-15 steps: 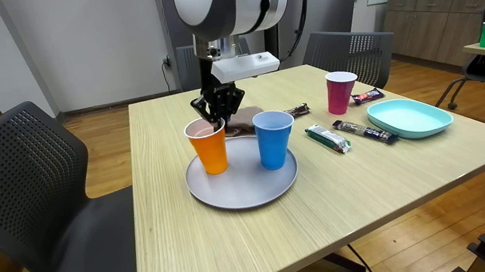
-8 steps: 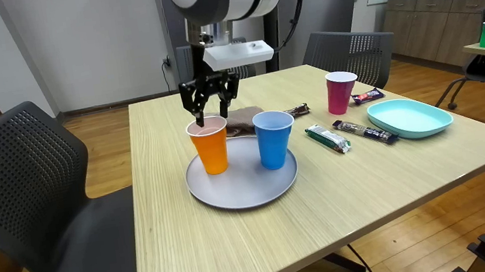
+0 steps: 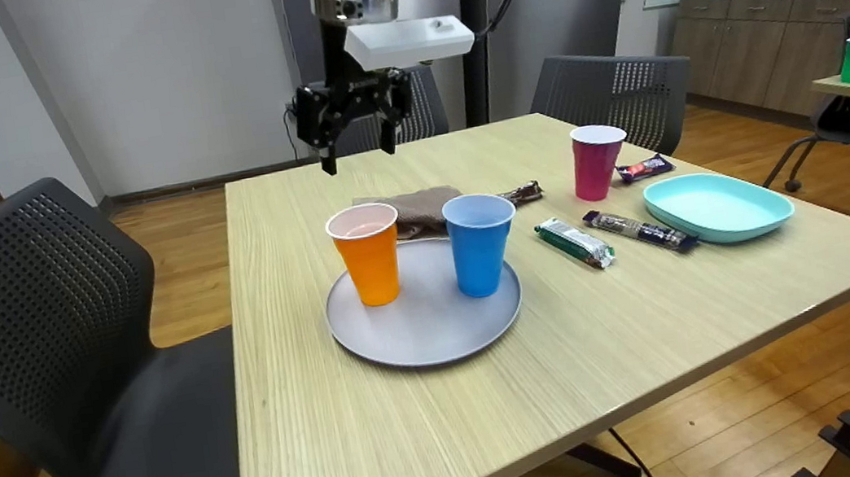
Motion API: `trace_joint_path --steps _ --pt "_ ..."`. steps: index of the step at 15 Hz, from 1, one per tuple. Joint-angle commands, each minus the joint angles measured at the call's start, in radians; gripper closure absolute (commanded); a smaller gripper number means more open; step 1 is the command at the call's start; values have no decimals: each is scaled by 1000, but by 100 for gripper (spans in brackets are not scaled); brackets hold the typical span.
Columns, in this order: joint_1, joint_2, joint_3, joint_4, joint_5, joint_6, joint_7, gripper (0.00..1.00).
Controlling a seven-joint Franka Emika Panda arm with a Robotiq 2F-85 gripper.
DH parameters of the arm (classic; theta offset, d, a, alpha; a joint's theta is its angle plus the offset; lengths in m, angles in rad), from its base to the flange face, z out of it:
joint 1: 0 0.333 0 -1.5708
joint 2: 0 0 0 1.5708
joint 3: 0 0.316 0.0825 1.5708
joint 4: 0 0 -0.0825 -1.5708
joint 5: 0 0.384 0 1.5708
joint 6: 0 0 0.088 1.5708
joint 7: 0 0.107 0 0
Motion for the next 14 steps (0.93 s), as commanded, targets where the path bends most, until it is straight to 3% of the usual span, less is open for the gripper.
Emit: trace_joint_path --steps 1,5,6,14 --pt "16 -88 -39 -80 -71 -1 56 0" --pt "-1 -156 -63 -142 -124 13 76 0" --pt "-10 -85 -39 -67 -98 -3 45 0" --pt "-12 -84 -38 -74 -100 -4 45 0"
